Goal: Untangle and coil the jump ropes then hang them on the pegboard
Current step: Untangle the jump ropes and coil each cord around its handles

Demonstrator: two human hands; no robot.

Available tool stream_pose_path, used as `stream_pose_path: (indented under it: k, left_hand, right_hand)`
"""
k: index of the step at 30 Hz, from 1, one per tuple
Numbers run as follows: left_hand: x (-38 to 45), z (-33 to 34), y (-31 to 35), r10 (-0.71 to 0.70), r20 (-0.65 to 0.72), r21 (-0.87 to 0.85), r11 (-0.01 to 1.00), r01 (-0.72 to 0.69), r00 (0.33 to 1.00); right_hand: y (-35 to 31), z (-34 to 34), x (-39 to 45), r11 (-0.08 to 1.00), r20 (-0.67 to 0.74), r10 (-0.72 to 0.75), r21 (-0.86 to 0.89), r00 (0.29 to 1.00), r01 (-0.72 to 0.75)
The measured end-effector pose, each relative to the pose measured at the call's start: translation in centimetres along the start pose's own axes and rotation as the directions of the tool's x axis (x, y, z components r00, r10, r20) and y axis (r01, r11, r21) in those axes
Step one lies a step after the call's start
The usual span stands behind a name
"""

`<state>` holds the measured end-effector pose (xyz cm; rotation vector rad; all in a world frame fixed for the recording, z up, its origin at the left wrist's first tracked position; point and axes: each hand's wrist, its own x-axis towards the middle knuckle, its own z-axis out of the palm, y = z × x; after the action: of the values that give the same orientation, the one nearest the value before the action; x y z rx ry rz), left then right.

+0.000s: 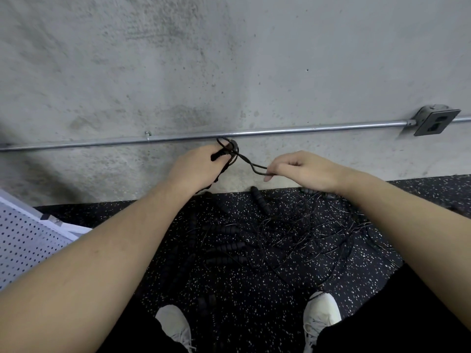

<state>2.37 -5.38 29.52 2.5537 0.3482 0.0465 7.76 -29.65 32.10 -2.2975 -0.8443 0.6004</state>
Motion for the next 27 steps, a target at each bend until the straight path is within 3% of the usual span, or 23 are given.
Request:
stream_pose_path:
  k: [4,6,12,21,24,27]
  left_hand:
    - [-0.7,0.2,1.3,0.086,-0.023,0.085,0.993,-0.084,0.996]
    - [-1.0,0.5,1.9,0.137,-0.032,0.138,0.982,-0.132,0.99]
    - [-1.5,0.7,2.0,0.271,-0.093,0.199,0.948,-0.249,0.958]
    - [-0.5,0.4,0.3,0.203,-0.169,0.104,0.977,-0.187,0.964]
    - [-0.6,0.8,0.3,0.24,-0.143,0.165,0.962,-0.216,0.96]
    - [-0.6,0.6,0.7,0.289,-0.149,0.248,0.937,-0.247,0.946]
  right_hand:
    - [-0.1,0.8,1.4,0.999,-0.303,0.04,0.0,0.952,-0.042]
    - [-0.3,1.0,2.1,0.999,-0.352,0.044,0.01,0.935,-0.043]
    - [-0.6,1.0,2.6,0.985,-0.283,0.141,0.14,0.949,-0.105]
    - [-0.6,0.6,1.7,0.932,-0.24,0.166,0.354,0.956,-0.073]
    - [-0.6,0.8,1.7,0.784,-0.194,0.138,0.621,0.971,0.012]
    - [-0.5,0.8,1.6,0.573,-0.176,0.213,0.819,0.961,0.023]
